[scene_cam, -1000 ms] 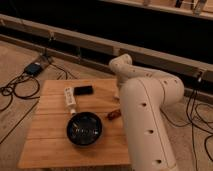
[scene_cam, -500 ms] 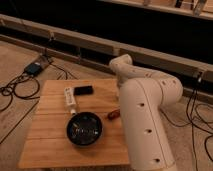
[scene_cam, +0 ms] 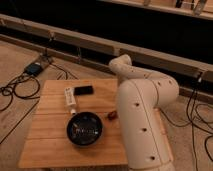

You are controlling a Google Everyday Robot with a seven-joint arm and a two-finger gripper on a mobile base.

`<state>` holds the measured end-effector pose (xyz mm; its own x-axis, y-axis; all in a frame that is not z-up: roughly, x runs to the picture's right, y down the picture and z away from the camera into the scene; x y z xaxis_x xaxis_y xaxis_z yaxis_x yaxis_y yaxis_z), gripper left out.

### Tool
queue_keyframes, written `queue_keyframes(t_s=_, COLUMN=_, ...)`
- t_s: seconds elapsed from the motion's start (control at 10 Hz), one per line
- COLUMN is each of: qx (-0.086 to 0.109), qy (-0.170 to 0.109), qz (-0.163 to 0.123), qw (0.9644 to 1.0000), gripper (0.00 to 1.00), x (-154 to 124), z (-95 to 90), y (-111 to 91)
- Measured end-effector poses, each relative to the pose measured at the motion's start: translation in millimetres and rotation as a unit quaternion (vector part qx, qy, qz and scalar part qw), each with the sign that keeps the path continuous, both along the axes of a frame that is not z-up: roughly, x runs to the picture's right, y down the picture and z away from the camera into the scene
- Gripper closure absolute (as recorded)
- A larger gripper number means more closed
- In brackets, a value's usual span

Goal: Wipe the white sponge on the table

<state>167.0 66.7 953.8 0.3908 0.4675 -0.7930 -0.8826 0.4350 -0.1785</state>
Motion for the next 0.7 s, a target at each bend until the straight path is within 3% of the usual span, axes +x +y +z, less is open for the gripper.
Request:
queue_keyframes(t_s=0.3, qx=0.025, qy=0.044, qz=0.017, qw=0.9986, gripper=1.0, x=22.8, z=1.9, y=-21.2)
queue_keyframes(t_s=0.7, qx=0.04, qy=0.056, qz=0.031, qw=0.9972, gripper=1.0, x=27.3, z=19.9, y=-38.9)
